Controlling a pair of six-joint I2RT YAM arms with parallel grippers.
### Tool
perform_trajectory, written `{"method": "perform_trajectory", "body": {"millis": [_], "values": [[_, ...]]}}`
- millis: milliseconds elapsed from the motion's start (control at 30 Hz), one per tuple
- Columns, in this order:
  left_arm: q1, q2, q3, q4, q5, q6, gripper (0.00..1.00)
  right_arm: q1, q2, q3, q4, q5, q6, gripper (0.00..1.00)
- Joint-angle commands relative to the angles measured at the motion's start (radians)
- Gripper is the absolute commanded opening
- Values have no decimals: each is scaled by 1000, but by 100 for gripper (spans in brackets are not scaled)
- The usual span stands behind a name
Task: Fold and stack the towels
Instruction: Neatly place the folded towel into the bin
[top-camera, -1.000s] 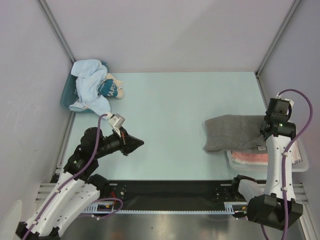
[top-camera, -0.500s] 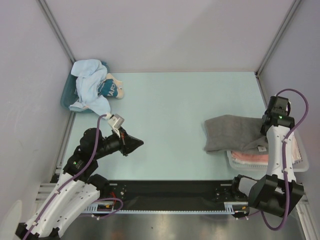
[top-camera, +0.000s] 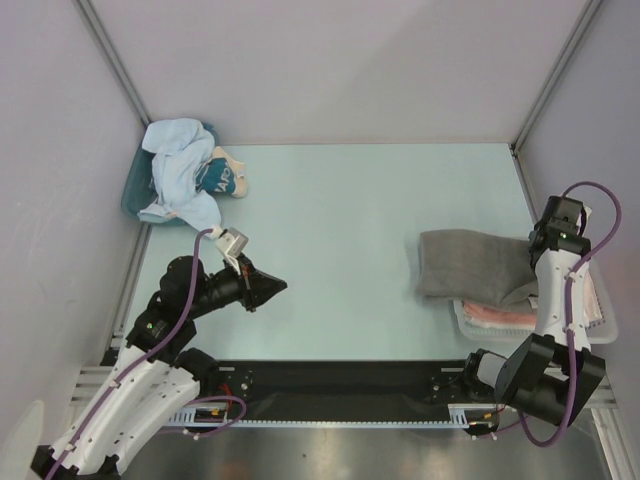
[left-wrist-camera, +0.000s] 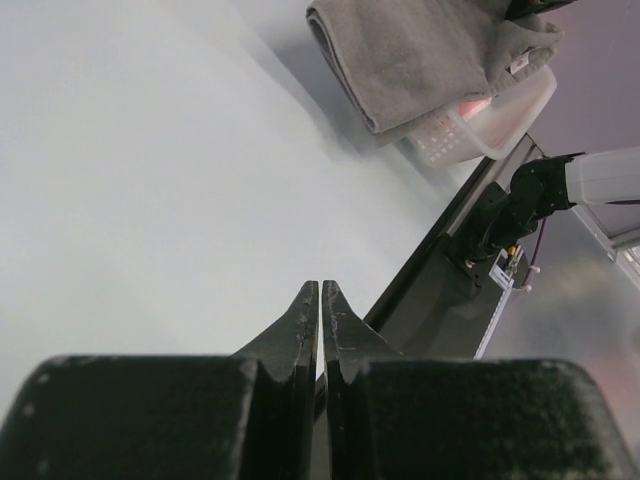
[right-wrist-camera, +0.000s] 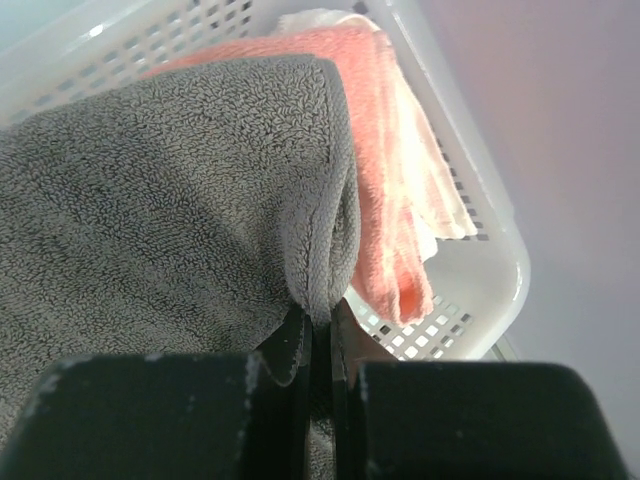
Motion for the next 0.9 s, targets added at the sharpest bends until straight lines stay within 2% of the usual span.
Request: {"method": "perform_trajectory", "body": {"millis": [0, 867], "values": [[-9, -11, 0, 25, -9, 23, 8, -26, 3, -16, 85, 86, -35, 0], [-37, -3, -2, 23, -11, 25, 8, -123, 92, 59, 122, 172, -45, 0]]}}
